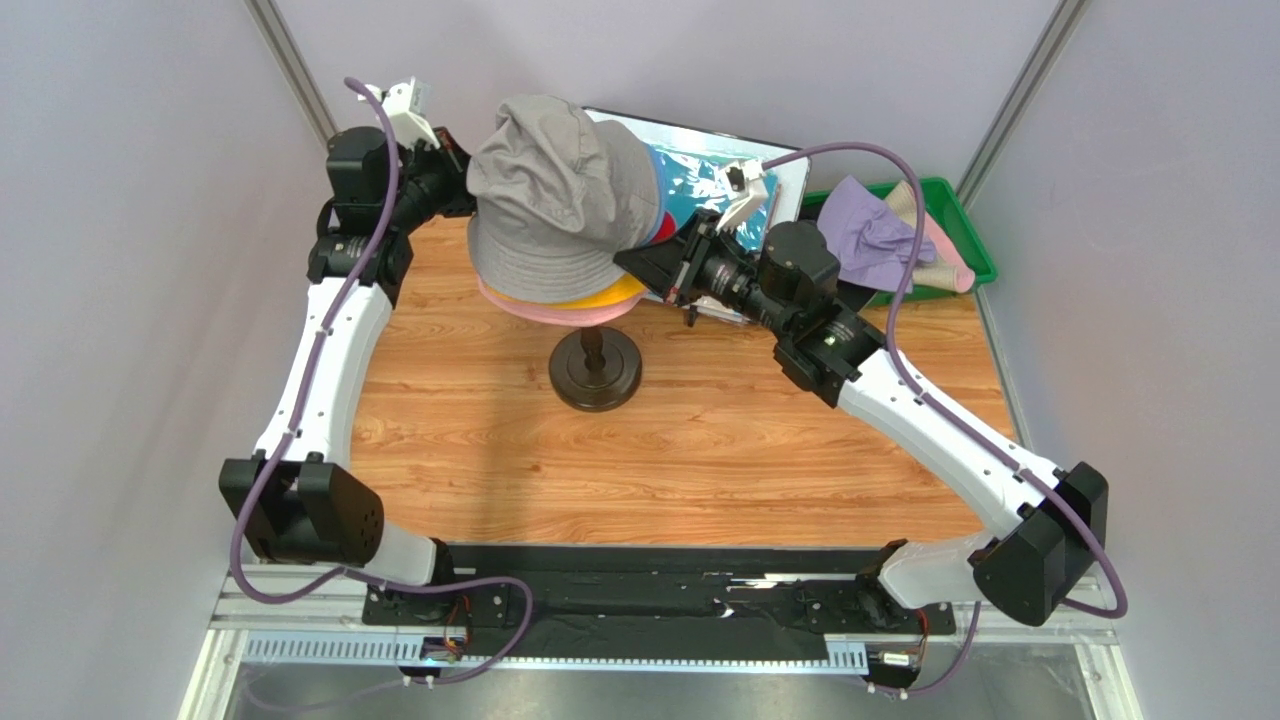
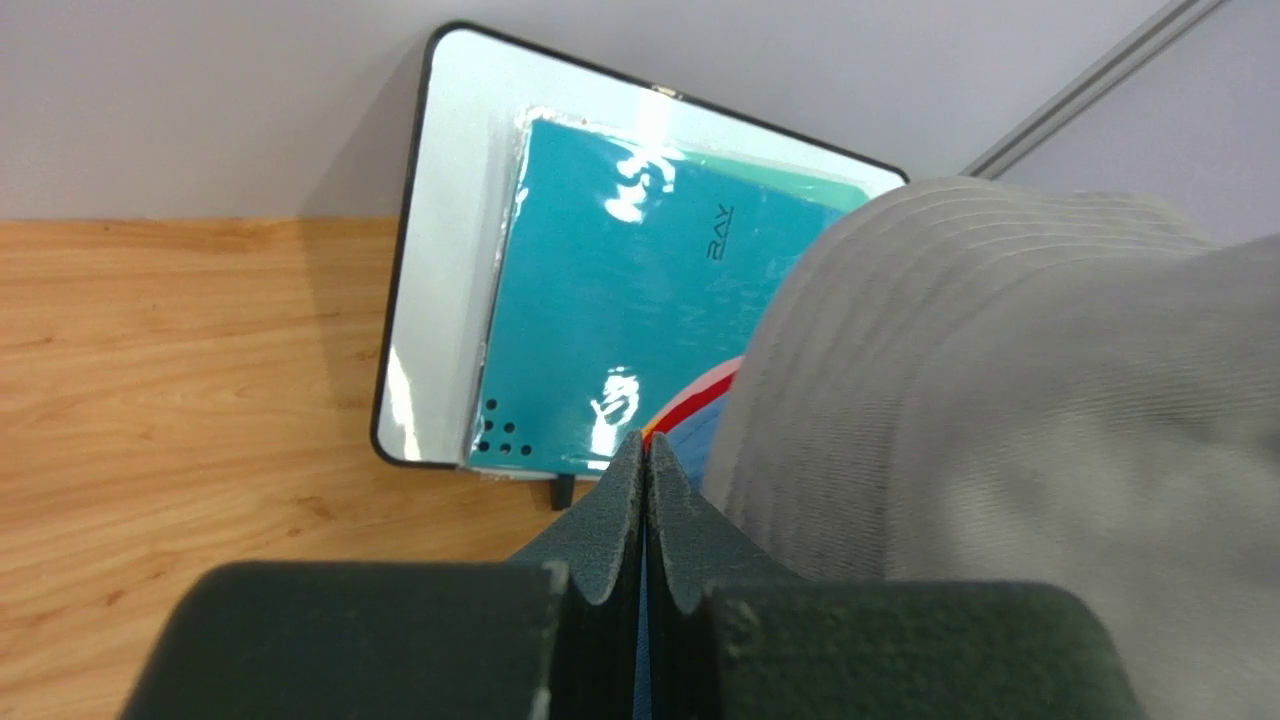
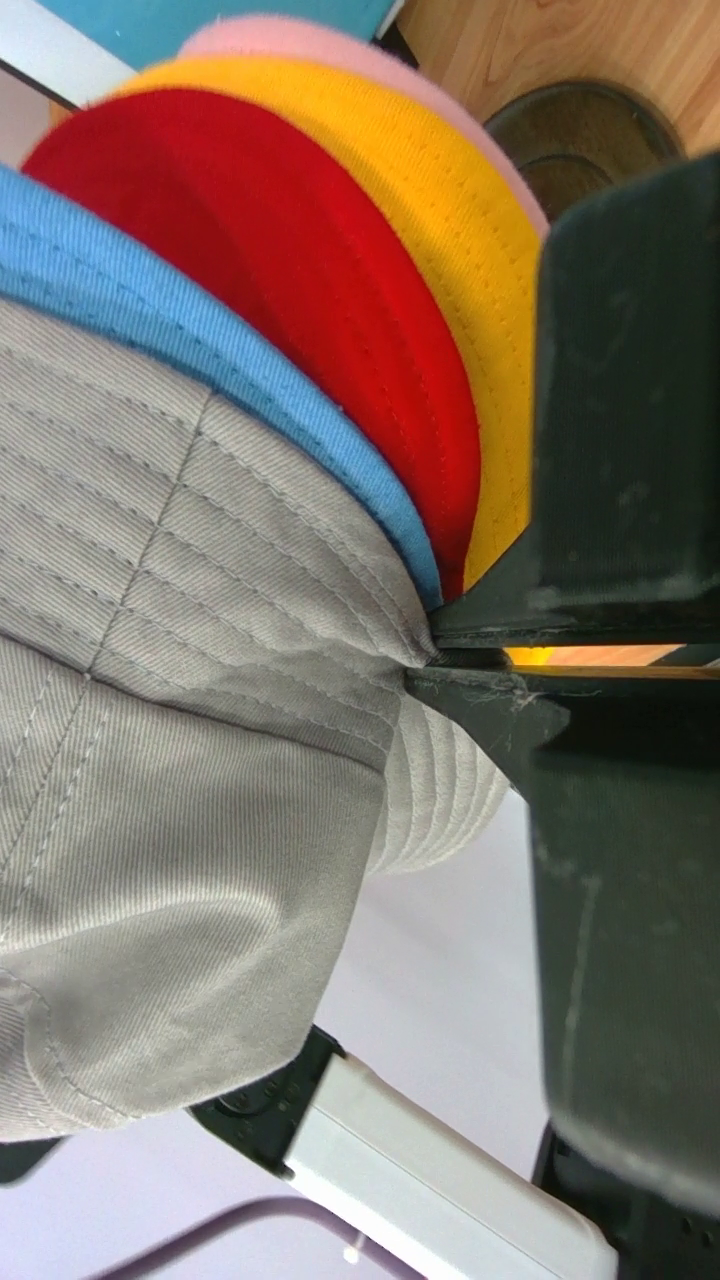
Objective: Stack the hats
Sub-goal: Stack the hat on the hat.
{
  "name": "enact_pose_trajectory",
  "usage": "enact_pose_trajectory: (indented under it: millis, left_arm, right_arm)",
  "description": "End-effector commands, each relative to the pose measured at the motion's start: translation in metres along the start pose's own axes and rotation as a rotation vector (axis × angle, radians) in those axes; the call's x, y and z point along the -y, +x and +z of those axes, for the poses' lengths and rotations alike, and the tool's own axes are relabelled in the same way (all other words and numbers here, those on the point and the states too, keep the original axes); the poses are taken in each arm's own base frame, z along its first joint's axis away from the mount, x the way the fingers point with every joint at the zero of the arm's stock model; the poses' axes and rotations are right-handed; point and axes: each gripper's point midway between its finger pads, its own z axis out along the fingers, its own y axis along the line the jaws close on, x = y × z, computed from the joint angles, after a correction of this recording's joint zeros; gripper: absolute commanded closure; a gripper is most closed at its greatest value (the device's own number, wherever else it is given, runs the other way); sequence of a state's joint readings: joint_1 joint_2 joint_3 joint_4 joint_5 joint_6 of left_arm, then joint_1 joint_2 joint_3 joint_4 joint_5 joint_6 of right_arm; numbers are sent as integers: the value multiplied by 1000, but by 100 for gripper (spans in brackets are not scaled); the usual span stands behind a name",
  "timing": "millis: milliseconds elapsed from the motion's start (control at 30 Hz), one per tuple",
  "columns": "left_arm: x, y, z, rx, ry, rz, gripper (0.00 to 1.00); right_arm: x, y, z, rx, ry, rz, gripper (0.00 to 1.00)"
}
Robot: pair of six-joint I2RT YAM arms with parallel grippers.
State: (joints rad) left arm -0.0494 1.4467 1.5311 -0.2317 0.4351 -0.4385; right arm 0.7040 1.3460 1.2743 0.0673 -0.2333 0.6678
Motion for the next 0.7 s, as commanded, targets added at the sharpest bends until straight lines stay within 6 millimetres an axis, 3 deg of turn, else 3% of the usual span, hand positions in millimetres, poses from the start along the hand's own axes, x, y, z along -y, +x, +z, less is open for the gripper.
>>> enact_pose_trajectory:
  millis: [0,33,67,133,167,300,433,467,500,667]
  left_arm:
    - [-7,43,7,-164,-13,7,99]
    - [-7,41,6,-163,-20,10,92]
    - [-9,37,1,-157,-37,13,84]
    - [-15,30,-7,-136,-75,13,63]
    - [-16,24,-14,-120,-90,8,55]
    - [-40,-1,-40,-43,-193,-6,20]
    - [-35,-24,-65,24,-254,64,15]
    - [-34,-30,-71,46,-269,76,15]
    - [-31,-36,-77,67,-277,92,15]
    - [-9,-70,-123,215,-344,164,14]
  right_arm:
    - [22,54,-3,-167,79,21,100]
    - [21,53,-5,-169,80,17,99]
    - [24,53,-9,-172,95,11,85]
    - [19,46,-20,-153,99,-15,68]
    - [21,45,-26,-154,113,-18,51]
    - [28,32,-51,-117,155,-41,38]
    - [32,7,-74,-68,176,-82,36]
    - [23,-1,-76,-70,131,-84,36]
    - [31,-18,-80,-43,145,-80,37]
    - [11,-68,-74,-5,17,-134,41]
